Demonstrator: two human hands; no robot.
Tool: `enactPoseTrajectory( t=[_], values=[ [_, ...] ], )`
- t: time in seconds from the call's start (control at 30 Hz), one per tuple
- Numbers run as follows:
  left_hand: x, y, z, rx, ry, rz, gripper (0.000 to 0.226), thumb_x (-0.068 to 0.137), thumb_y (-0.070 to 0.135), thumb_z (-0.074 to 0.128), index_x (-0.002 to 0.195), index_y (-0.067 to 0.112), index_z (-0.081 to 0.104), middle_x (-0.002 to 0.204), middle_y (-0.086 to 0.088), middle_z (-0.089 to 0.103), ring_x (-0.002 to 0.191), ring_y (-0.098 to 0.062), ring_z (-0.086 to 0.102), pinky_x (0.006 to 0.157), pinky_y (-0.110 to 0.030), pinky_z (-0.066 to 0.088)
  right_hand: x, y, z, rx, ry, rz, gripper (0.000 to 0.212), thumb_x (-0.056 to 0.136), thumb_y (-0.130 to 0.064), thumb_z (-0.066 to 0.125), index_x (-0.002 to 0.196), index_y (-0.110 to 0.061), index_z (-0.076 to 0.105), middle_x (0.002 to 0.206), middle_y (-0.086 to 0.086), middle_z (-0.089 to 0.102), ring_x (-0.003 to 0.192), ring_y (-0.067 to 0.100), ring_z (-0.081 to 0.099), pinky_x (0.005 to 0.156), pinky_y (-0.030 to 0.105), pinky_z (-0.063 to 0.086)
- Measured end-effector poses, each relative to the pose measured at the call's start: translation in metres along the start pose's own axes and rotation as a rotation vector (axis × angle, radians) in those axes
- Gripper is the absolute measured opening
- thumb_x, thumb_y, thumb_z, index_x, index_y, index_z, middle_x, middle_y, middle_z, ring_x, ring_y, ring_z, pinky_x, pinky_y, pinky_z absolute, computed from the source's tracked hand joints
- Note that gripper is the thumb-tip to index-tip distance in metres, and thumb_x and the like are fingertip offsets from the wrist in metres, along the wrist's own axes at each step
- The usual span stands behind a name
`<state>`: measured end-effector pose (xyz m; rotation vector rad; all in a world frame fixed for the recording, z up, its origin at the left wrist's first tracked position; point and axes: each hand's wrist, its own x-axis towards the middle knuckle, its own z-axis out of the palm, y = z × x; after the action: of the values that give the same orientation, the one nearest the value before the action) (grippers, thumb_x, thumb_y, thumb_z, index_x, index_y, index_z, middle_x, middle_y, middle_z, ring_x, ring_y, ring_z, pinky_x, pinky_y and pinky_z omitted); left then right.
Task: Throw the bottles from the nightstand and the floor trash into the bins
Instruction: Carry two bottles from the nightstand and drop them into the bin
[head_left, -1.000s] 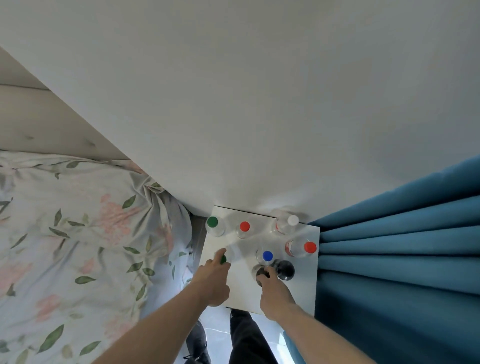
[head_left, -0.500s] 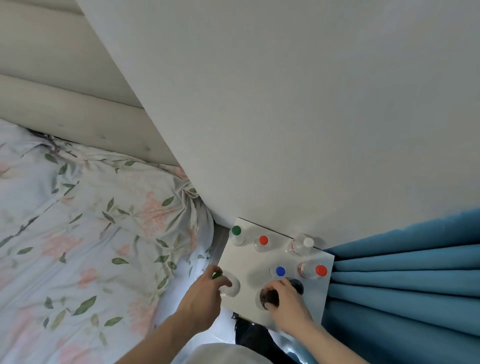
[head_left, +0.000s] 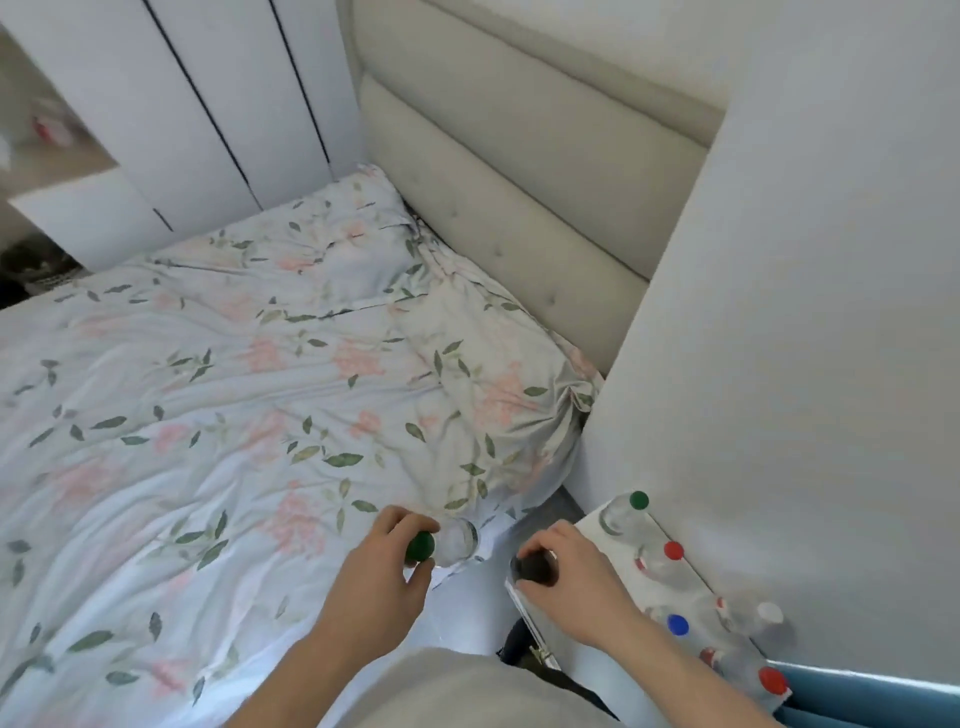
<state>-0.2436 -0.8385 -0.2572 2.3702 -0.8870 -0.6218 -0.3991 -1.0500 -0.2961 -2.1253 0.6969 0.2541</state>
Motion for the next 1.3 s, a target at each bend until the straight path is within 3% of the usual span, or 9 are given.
enactPoseTrajectory(
  t=[0.23, 0.37, 0.57, 0.73, 0.97, 1.23, 1.3],
  values=[
    [-0.125, -0.078, -0.073, -0.168, 0.386, -0.192, 0.031, 0.093, 0.017, 0.068, 0.114, 0.039, 0.062, 0.114, 0.025, 0.050, 0.098, -0.003, 0.059, 0.073, -0.018, 0.049, -0.004, -0.133, 0.061, -0.139, -0.136, -0.280, 0.020, 0.079, -0.038, 0.075, 0.097, -0.038, 0.066, 0.102, -0.021, 0.055, 0.092, 0.002, 0.059, 0.083, 0.021, 0.051],
    [-0.209, -0.126, -0.106, -0.207, 0.530, -0.276, 0.033, 0.091, 0.017, 0.069, 0.113, 0.041, 0.063, 0.114, 0.023, 0.052, 0.096, -0.007, 0.059, 0.074, -0.020, 0.049, -0.026, -0.204, 0.117, -0.176, -0.223, -0.424, 0.019, 0.081, -0.031, 0.077, 0.095, -0.040, 0.067, 0.102, -0.021, 0.056, 0.092, 0.000, 0.060, 0.082, 0.017, 0.048],
    [-0.323, -0.187, -0.144, -0.240, 0.688, -0.389, 0.036, 0.090, 0.017, 0.070, 0.114, 0.043, 0.063, 0.114, 0.026, 0.056, 0.093, -0.005, 0.060, 0.074, -0.023, 0.050, -0.071, -0.298, 0.205, -0.197, -0.302, -0.580, 0.019, 0.083, -0.029, 0.076, 0.093, -0.043, 0.068, 0.102, -0.023, 0.058, 0.091, -0.004, 0.058, 0.076, 0.015, 0.046],
    [-0.396, -0.221, -0.167, -0.294, 0.827, -0.511, 0.037, 0.089, 0.016, 0.071, 0.113, 0.043, 0.064, 0.114, 0.025, 0.059, 0.093, -0.004, 0.061, 0.076, -0.016, 0.045, -0.099, -0.372, 0.262, -0.253, -0.416, -0.708, 0.020, 0.083, -0.029, 0.077, 0.093, -0.044, 0.068, 0.103, -0.024, 0.058, 0.086, 0.003, 0.061, 0.073, 0.014, 0.048],
    [-0.473, -0.281, -0.192, -0.348, 1.053, -0.726, 0.038, 0.087, 0.015, 0.075, 0.111, 0.043, 0.066, 0.110, 0.025, 0.061, 0.090, -0.005, 0.062, 0.072, -0.016, 0.044, -0.103, -0.469, 0.354, -0.339, -0.578, -0.876, 0.019, 0.084, -0.032, 0.074, 0.098, -0.043, 0.069, 0.107, -0.025, 0.062, 0.083, 0.004, 0.064, 0.075, 0.018, 0.051],
    [-0.535, -0.356, -0.242, -0.299, 1.148, -0.965, 0.036, 0.087, 0.017, 0.075, 0.111, 0.042, 0.066, 0.109, 0.030, 0.059, 0.094, -0.001, 0.061, 0.071, -0.012, 0.045, -0.093, -0.573, 0.480, -0.382, -0.772, -1.033, 0.021, 0.085, -0.036, 0.075, 0.103, -0.044, 0.068, 0.106, -0.026, 0.062, 0.084, 0.000, 0.065, 0.072, 0.019, 0.052],
    [-0.553, -0.376, -0.259, -0.315, 1.197, -1.022, 0.036, 0.088, 0.017, 0.075, 0.110, 0.043, 0.064, 0.111, 0.030, 0.059, 0.095, -0.001, 0.061, 0.074, -0.016, 0.049, -0.092, -0.606, 0.514, -0.392, -0.847, -1.065, 0.020, 0.084, -0.036, 0.075, 0.102, -0.044, 0.068, 0.106, -0.026, 0.062, 0.084, 0.001, 0.065, 0.074, 0.021, 0.053]
  ],
)
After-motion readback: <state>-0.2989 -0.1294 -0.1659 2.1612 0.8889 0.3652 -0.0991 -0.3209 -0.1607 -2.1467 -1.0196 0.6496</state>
